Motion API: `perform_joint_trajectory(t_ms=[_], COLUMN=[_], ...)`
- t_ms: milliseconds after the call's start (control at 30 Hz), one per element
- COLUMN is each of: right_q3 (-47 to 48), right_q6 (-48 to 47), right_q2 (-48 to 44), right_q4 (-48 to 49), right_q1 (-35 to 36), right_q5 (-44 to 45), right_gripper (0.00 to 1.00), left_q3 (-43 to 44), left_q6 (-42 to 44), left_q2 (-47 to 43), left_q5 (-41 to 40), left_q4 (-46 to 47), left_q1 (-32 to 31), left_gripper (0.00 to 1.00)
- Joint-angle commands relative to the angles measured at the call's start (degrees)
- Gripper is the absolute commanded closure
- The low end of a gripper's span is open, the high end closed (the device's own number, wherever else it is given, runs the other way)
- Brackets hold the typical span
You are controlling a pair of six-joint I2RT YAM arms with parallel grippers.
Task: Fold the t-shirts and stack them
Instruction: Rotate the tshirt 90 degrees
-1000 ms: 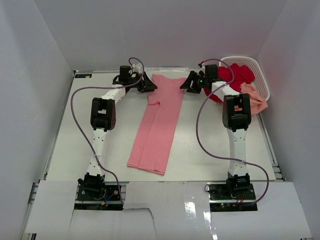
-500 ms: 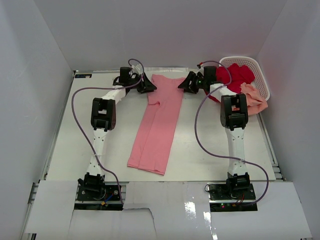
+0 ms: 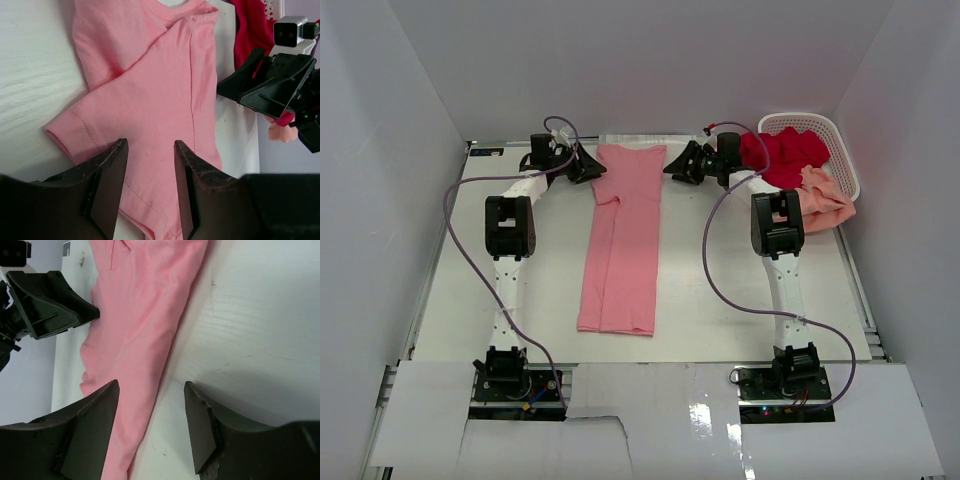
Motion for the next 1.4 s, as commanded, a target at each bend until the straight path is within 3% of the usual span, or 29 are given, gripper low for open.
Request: perform_joint_trajectory(t_ms=[0, 267, 400, 567, 633, 767, 833, 967, 1100, 1167, 1367], right_q3=[2.54, -0.26, -2.81, -13.5, -18.61, -35.88, -42.77, -56.93, -71.08, -77.93, -86.83], right_q6=[1.82, -0.72, -4.4, -9.95, -12.32, -15.84, -15.93, -14.71, -7.96, -5.49, 3.39], right_q2=[2.34, -1.16, -6.44, -16.52, -20.22, -32.59, -38.92, -46.84, -54.94, -59.43, -68.49], right_q4=[2.47, 2.56, 0.11, -3.85, -3.95, -6.67, -6.41, -7.11, -1.41, -0.78, 1.32], right_q1=[0.82, 0.47, 0.47, 1.52, 2.13, 3.71, 6.0, 11.62, 17.07, 20.67, 25.42], right_q5=[-1.49, -0.27, -2.54, -3.43, -2.73, -2.64, -0.8, 1.57, 3.68, 6.22, 9.22], right_gripper=[0.38, 0.31, 0.31, 0.32, 0.32, 0.32, 0.32, 0.32, 0.33, 0.33, 0.34], left_q3=[-2.01, -1.05, 5.53, 6.44, 1.01, -24.51, -32.03, -47.68, -65.77, -71.41, -78.65], left_q6=[2.36, 0.34, -3.61, -8.19, -7.84, -6.26, -3.98, -0.37, 2.09, 2.45, 1.65], left_q2=[-2.03, -2.65, -2.73, -10.01, -19.57, -39.52, -49.0, -58.08, -66.77, -71.18, -75.6], left_q5=[-5.73, -4.51, -1.96, 1.73, 1.47, -4.21, -7.3, -8.9, -11.0, -13.2, -16.01], left_q4=[-4.55, -3.14, -2.79, 2.04, 4.92, 5.12, -0.46, -11.12, -16.58, -19.92, -28.0], left_q1=[1.71, 2.24, 2.24, 2.24, 2.15, 2.06, 2.06, 1.98, 0.57, -0.75, -2.42], left_gripper=[0.46, 0.46, 0.45, 0.44, 0.44, 0.44, 0.42, 0.43, 0.43, 0.43, 0.43])
